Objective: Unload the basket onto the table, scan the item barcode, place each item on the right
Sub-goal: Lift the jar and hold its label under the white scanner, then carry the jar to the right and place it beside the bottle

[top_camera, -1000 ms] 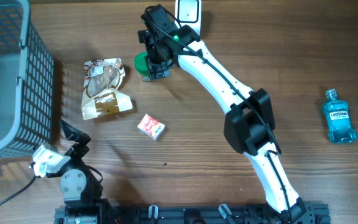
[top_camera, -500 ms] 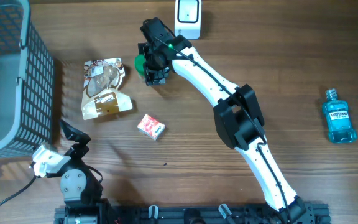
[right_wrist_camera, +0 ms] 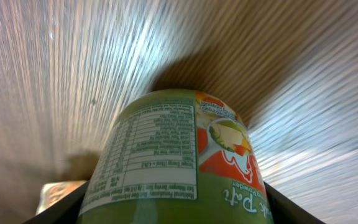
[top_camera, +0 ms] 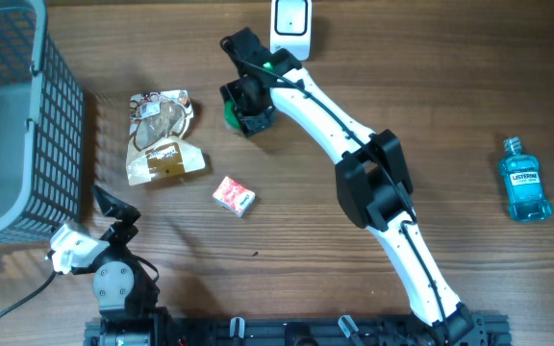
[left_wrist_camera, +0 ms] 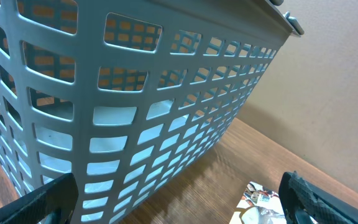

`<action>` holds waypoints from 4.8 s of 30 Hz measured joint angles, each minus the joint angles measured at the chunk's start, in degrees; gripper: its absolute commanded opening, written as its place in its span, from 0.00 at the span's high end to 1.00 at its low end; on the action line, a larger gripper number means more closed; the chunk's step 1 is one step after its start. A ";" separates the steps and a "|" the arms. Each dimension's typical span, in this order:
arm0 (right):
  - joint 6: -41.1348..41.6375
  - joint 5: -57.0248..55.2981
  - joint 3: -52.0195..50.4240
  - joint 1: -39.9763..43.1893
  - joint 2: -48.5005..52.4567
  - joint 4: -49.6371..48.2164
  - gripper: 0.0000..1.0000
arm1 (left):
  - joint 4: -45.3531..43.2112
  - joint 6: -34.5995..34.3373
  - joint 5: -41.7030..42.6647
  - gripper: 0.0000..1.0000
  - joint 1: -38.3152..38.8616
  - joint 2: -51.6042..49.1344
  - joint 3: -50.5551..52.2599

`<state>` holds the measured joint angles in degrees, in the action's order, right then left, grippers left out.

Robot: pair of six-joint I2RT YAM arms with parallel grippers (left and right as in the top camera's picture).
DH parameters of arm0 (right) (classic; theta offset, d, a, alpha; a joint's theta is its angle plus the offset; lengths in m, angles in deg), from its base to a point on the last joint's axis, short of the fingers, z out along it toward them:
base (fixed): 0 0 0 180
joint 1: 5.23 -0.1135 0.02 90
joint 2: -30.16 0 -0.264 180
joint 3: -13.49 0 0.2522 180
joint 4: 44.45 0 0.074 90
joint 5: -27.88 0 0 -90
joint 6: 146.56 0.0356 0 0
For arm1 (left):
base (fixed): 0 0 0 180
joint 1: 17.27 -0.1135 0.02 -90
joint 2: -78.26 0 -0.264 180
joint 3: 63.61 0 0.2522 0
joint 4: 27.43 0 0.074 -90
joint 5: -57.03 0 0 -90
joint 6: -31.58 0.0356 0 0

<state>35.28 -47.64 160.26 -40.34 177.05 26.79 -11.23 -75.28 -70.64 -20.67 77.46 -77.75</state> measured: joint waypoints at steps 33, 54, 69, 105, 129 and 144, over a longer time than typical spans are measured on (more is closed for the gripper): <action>-62.45 -37.92 -1.31 3.52 -11.67 -15.21 0.43 | 0.00 0.00 0.02 0.00 0.02 0.00 0.00; -39.54 1.86 -1.53 5.92 -27.63 27.19 0.46 | 0.00 0.00 0.00 0.00 0.00 0.00 0.00; -42.45 -6.49 -1.62 10.71 -27.96 10.05 0.47 | 0.00 0.00 0.00 0.00 0.02 0.00 0.00; -65.18 -31.50 -1.73 10.73 -0.57 -38.62 0.45 | 0.00 0.00 0.02 0.00 0.02 0.00 0.00; -43.54 -42.77 -0.90 16.31 -28.65 31.06 0.45 | 0.00 0.00 0.00 0.00 0.02 0.00 0.00; -28.41 -29.18 -25.07 53.96 -27.30 12.07 0.41 | 0.00 0.02 0.00 0.00 0.02 0.00 0.00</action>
<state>6.86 -76.82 135.19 13.62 149.75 38.85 -11.23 -75.26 -70.64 -20.64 77.46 -77.75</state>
